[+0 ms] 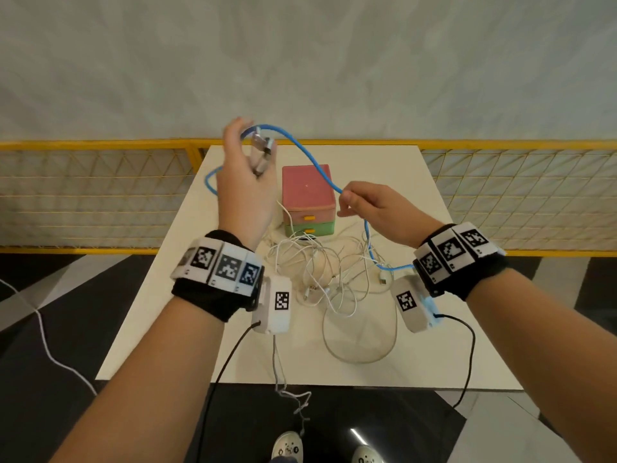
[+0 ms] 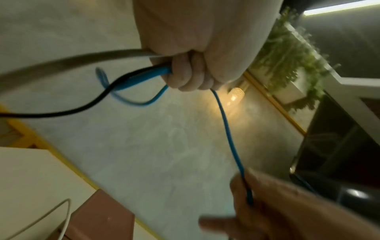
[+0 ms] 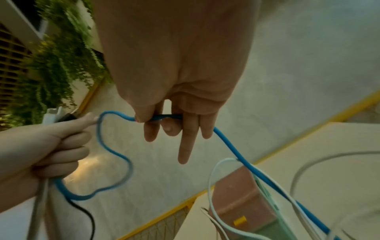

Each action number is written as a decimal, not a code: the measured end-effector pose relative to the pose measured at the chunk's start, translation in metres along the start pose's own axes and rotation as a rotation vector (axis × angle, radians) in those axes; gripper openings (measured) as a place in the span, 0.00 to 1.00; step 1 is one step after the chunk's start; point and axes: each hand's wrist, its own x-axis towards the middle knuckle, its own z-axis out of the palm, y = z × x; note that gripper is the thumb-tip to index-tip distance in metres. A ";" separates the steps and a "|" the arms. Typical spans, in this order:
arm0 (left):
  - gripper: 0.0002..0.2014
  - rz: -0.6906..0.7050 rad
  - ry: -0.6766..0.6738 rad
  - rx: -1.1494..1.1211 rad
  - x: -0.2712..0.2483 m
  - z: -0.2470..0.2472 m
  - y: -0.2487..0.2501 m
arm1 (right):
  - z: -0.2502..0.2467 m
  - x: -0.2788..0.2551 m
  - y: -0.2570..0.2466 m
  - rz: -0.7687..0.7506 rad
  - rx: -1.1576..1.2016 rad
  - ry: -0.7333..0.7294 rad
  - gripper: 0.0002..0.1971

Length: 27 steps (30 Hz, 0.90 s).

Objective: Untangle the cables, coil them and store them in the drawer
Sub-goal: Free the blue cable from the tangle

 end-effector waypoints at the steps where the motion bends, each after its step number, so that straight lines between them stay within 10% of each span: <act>1: 0.21 0.026 -0.072 -0.037 -0.007 0.004 0.002 | -0.001 0.002 -0.007 -0.032 -0.030 -0.002 0.14; 7: 0.11 0.120 -0.396 0.162 -0.015 0.018 0.005 | -0.012 0.007 -0.037 -0.182 0.039 0.103 0.13; 13: 0.13 0.146 0.056 -0.038 0.003 0.001 0.019 | -0.005 0.006 -0.005 0.014 0.085 0.039 0.11; 20: 0.15 0.095 0.051 -0.014 0.008 0.000 0.014 | -0.001 0.010 0.011 0.053 0.038 0.048 0.09; 23: 0.03 0.072 -0.076 -0.032 0.004 0.003 0.013 | -0.008 0.016 0.001 0.012 0.142 0.114 0.07; 27: 0.14 0.016 -0.444 0.038 -0.006 0.015 0.020 | -0.009 0.025 -0.013 -0.065 0.140 0.178 0.06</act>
